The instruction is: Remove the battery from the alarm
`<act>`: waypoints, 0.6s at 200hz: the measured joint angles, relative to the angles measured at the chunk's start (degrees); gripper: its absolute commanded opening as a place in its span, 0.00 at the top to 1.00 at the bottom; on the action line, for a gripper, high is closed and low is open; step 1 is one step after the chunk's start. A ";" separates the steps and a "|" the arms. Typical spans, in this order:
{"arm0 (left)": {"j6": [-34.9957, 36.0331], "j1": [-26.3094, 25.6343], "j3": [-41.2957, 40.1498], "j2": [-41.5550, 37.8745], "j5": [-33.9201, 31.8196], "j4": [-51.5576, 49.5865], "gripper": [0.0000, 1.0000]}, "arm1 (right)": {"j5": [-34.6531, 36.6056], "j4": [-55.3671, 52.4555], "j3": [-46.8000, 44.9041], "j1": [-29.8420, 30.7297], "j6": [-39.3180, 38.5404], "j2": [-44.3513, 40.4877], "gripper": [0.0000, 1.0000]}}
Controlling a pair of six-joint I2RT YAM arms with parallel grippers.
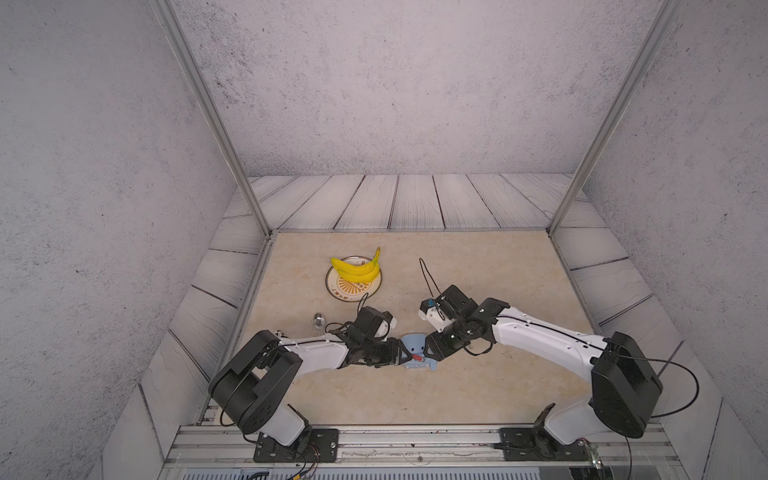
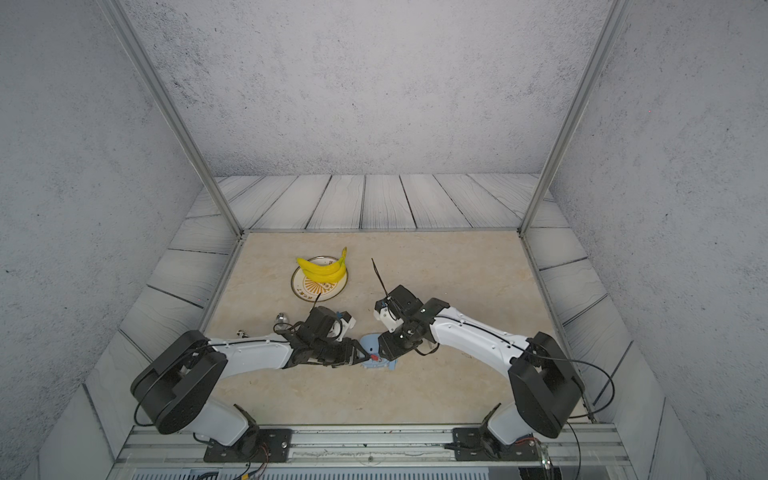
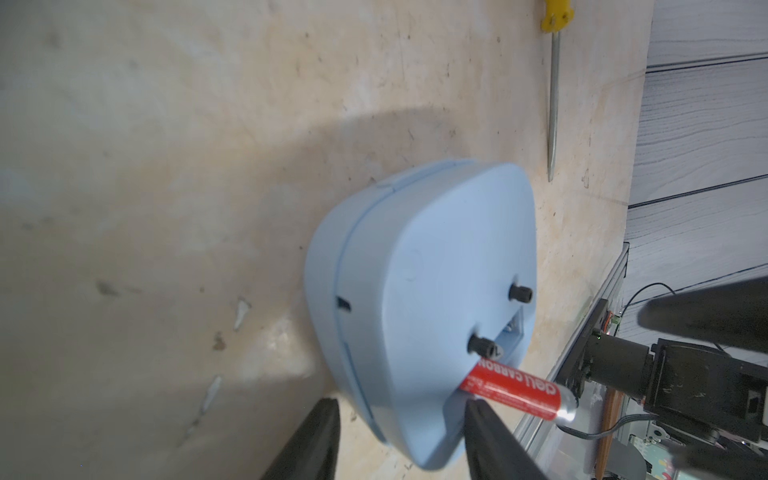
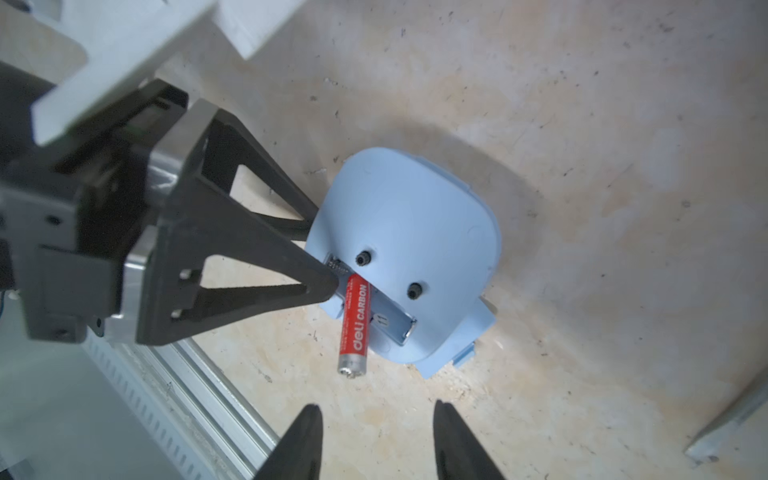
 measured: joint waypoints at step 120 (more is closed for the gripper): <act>-0.02 -0.07 0.00 -0.11 -0.22 -0.15 0.46 | 0.98 2.84 2.14 4.15 3.23 8.39 0.68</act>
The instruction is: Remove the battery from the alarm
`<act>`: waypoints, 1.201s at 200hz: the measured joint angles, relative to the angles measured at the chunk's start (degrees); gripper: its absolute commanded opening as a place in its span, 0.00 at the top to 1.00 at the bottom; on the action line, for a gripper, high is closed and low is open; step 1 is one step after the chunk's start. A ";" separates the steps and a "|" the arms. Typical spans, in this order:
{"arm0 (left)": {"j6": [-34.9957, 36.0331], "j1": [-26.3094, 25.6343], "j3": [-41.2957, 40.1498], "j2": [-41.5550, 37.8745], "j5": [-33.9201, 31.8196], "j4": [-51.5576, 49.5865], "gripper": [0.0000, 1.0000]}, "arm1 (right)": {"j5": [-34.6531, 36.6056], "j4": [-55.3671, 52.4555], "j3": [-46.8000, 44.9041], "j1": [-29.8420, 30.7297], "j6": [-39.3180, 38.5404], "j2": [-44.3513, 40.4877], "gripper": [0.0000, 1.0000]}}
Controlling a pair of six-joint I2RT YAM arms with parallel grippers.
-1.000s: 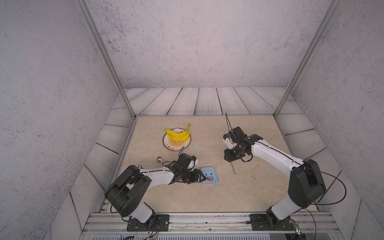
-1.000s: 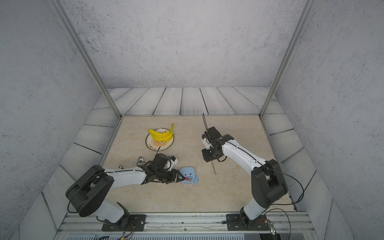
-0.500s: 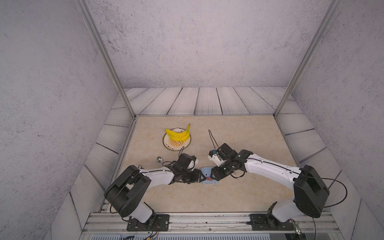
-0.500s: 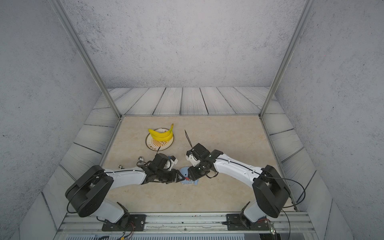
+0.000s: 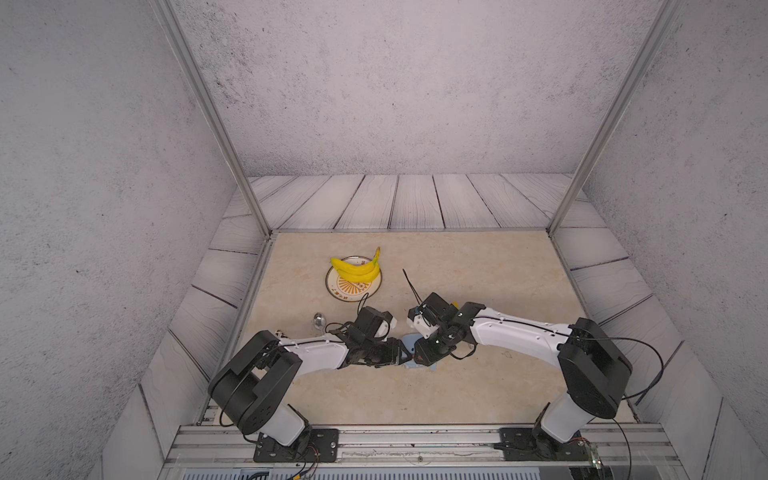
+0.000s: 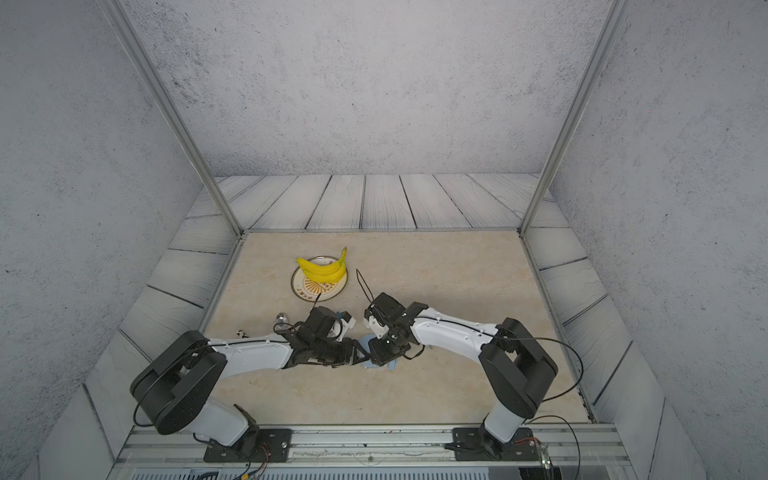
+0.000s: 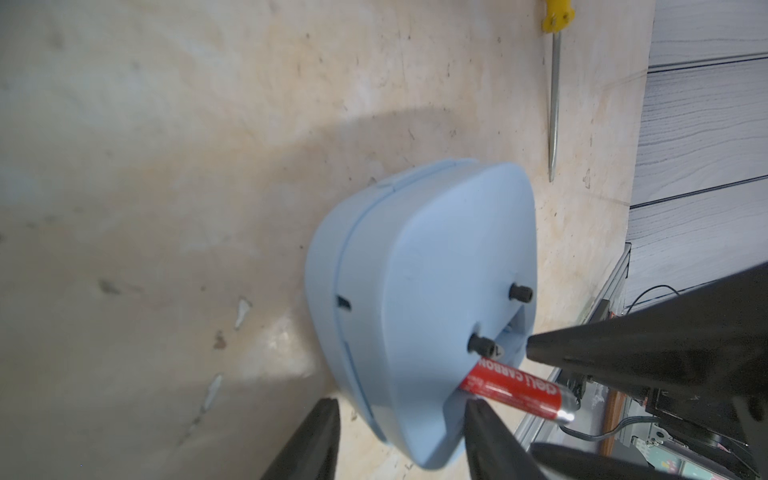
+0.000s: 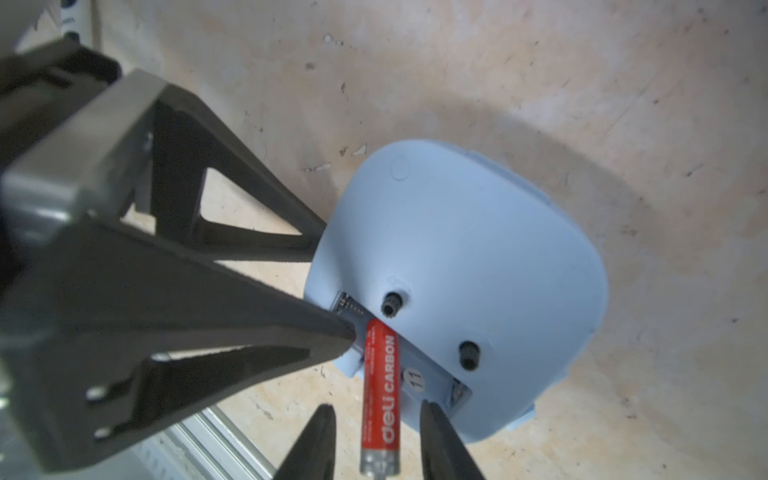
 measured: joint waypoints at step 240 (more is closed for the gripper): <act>0.44 4.15 -3.17 -21.35 -11.69 -16.17 0.13 | 28.02 -2.64 -4.79 -6.69 2.78 -2.32 0.88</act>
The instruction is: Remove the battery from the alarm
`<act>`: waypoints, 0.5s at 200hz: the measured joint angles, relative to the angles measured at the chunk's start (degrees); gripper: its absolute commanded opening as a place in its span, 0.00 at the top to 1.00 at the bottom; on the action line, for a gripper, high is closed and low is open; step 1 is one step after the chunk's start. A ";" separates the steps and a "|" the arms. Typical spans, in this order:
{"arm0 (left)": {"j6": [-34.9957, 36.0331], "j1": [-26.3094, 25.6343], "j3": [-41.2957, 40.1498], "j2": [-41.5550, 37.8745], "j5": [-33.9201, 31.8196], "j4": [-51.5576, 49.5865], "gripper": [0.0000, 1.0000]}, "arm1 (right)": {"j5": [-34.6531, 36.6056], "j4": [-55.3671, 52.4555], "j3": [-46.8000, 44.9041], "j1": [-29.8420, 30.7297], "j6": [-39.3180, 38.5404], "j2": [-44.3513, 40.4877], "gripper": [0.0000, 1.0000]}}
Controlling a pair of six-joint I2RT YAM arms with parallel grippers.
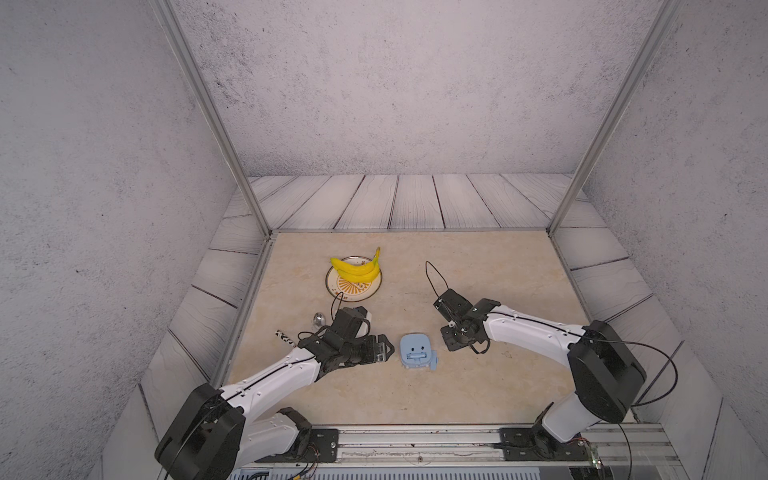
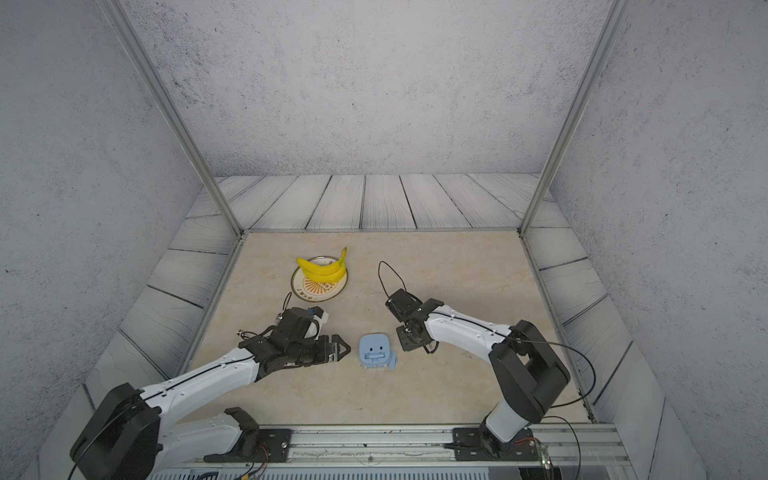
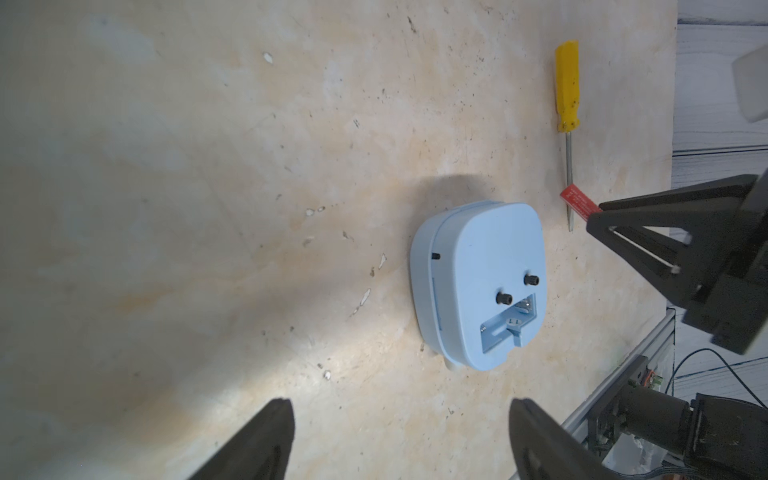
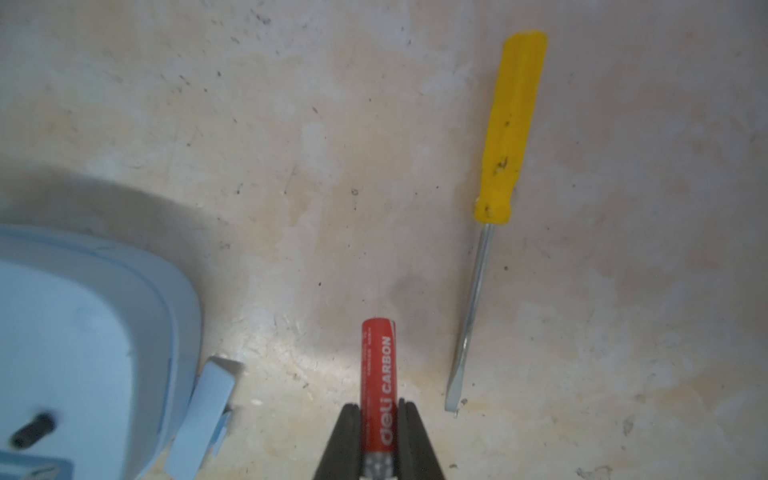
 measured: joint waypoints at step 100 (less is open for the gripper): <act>-0.26 1.09 -0.04 -0.33 0.63 -0.33 0.13 | -2.40 8.57 -5.29 0.00 2.73 2.14 0.74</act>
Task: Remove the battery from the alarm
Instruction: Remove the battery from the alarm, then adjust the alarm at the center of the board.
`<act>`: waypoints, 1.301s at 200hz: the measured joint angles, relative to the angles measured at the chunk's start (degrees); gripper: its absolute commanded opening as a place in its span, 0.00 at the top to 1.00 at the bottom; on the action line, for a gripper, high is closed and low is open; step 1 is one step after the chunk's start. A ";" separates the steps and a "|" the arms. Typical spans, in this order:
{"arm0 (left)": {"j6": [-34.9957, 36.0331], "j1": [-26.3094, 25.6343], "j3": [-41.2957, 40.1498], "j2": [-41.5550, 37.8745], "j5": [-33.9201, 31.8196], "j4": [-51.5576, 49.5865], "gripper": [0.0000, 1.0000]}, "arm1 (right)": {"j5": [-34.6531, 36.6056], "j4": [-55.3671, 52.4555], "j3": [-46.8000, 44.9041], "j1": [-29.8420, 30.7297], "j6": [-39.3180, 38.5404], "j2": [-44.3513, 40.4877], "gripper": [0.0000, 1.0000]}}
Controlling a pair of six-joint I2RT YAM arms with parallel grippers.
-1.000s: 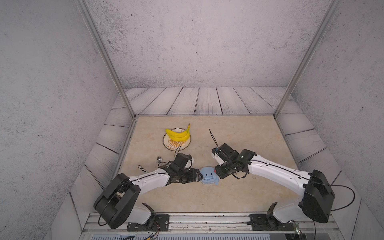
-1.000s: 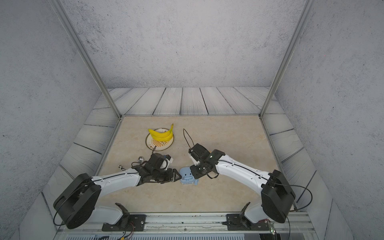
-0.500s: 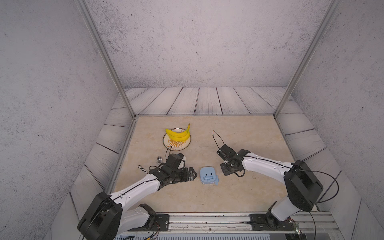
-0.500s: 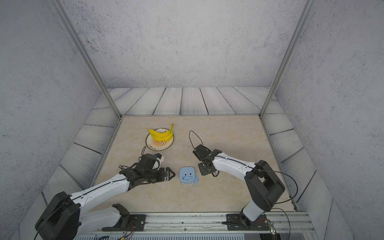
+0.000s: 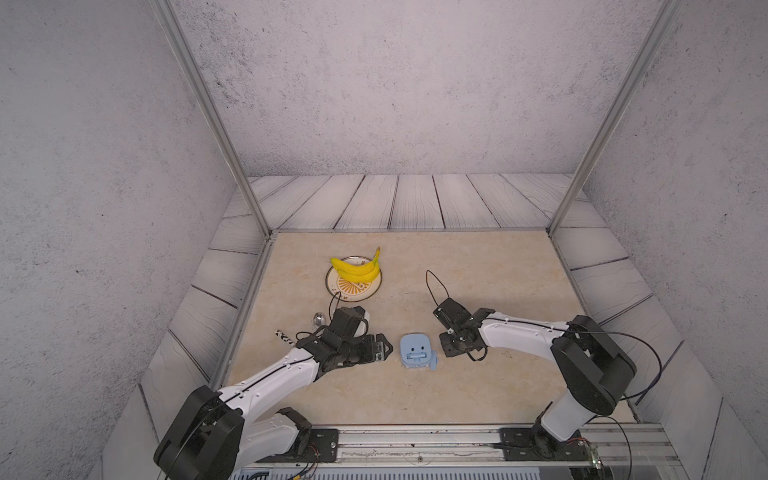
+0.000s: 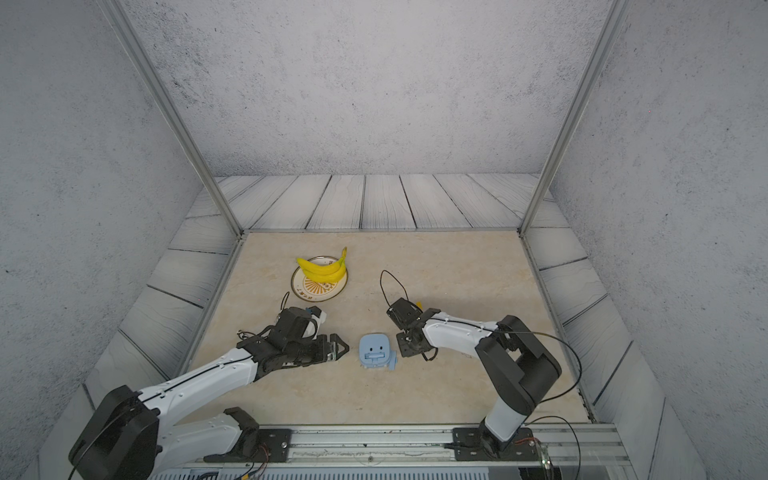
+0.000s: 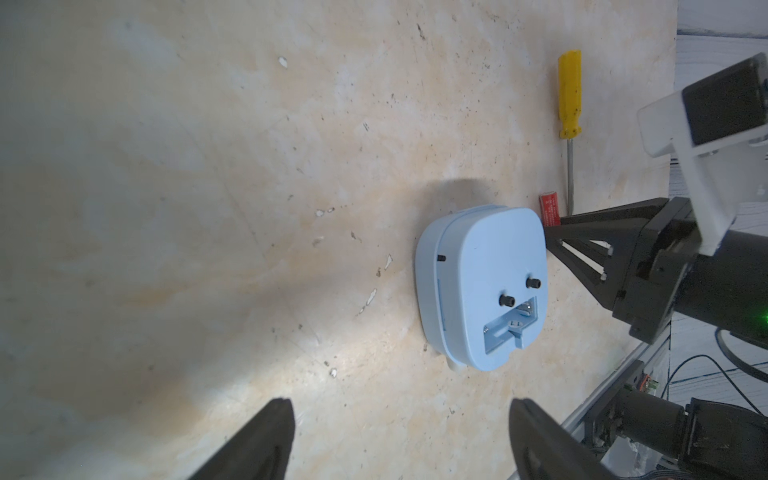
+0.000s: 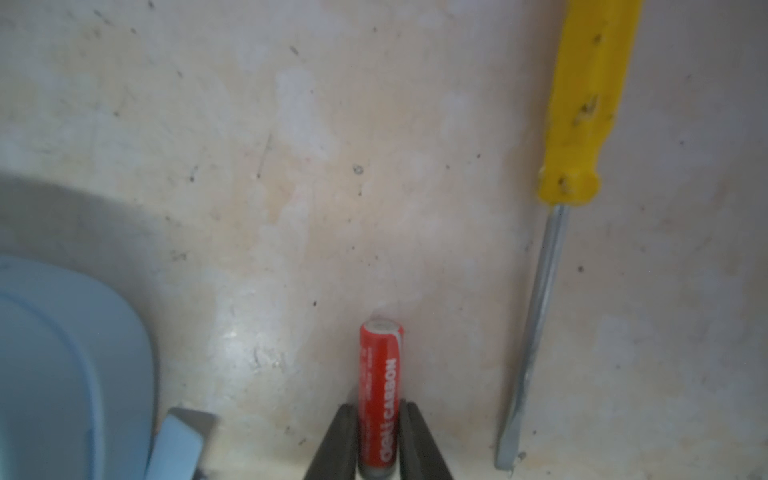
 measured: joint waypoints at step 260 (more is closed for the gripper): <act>14.01 1.84 27.10 37.13 19.56 2.58 0.31 | -9.77 8.50 -6.51 7.89 -2.62 -7.87 0.46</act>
